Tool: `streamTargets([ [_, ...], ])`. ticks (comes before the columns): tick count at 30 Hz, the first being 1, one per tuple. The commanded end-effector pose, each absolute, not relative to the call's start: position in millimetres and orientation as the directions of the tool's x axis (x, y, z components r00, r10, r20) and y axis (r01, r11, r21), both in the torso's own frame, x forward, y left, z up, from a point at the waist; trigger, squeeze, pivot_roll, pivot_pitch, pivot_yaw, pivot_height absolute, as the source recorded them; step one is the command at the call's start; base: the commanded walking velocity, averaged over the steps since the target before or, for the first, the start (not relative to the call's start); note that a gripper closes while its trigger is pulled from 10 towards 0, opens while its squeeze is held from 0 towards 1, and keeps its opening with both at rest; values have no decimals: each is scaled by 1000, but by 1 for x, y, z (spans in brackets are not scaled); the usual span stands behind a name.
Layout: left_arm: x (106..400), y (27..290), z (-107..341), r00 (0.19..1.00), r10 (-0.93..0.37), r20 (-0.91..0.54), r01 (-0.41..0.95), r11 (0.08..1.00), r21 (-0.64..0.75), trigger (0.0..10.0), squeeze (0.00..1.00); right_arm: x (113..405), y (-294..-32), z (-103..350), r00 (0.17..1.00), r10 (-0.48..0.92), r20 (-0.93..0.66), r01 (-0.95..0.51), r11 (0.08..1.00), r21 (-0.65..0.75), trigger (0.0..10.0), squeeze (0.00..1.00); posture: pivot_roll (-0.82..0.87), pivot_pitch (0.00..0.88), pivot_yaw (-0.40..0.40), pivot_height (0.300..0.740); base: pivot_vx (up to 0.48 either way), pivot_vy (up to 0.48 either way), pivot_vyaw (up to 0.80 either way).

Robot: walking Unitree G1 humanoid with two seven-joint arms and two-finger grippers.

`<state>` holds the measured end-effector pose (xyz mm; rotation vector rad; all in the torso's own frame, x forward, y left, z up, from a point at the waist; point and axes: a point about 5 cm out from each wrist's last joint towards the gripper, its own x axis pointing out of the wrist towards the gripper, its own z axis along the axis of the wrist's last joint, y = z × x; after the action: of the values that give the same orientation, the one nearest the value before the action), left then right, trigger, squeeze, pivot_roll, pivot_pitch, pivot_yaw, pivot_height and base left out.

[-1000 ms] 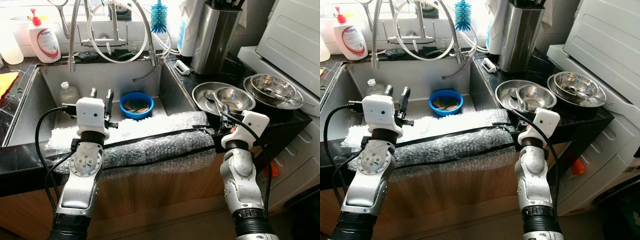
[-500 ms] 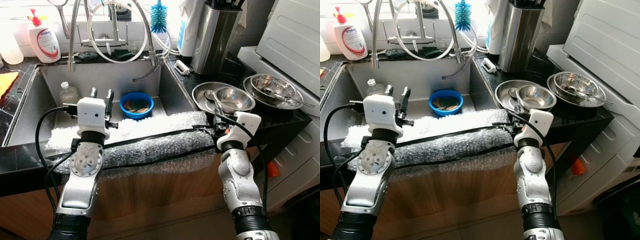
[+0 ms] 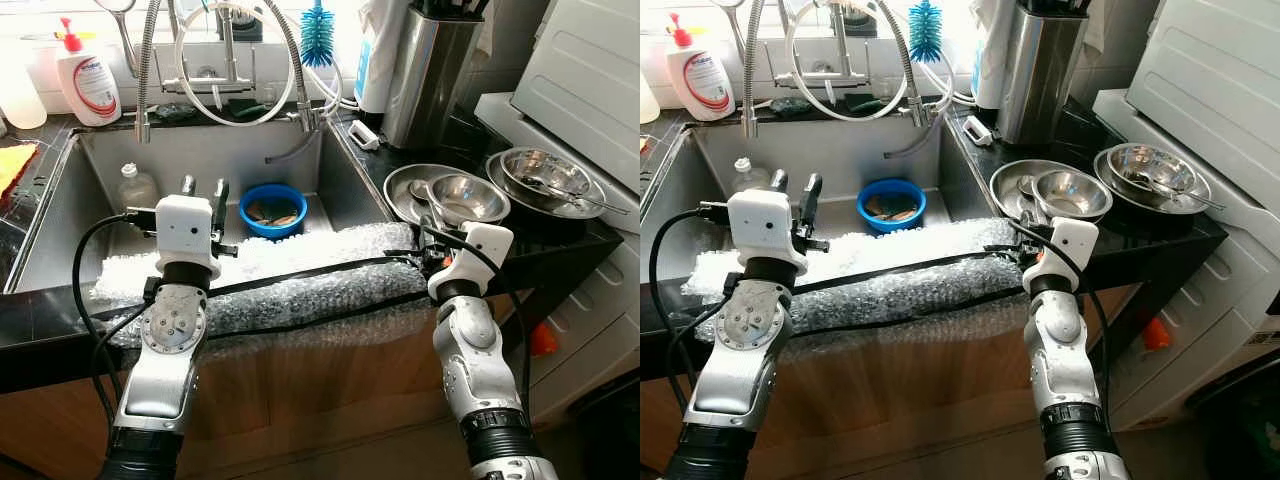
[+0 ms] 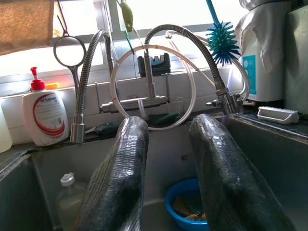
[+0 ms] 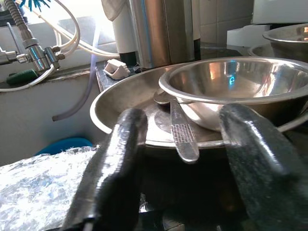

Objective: Kitchen organization

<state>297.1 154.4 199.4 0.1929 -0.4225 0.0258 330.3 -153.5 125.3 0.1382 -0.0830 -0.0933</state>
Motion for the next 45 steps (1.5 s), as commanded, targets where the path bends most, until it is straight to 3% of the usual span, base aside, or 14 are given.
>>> streamTargets([
  [1,298,149,208,896,-40,442,-49,981,189,10000,0,333,-154,124,994,-89,59,81,988,131,0,0,19,0,-83,740,0,0,0],
  [25,300,148,211,891,-44,452,-48,981,189,10000,0,335,-150,126,995,-74,68,64,988,139,0,0,22,0,-85,740,0,0,0],
  [37,301,147,211,888,-48,457,-48,980,195,10000,0,333,-136,145,980,16,196,-52,983,178,0,0,22,0,-87,740,0,0,0],
  [45,301,145,213,885,-50,462,-46,980,195,10000,0,332,-137,162,957,-16,290,-28,989,145,0,0,20,0,-87,740,0,0,0],
])
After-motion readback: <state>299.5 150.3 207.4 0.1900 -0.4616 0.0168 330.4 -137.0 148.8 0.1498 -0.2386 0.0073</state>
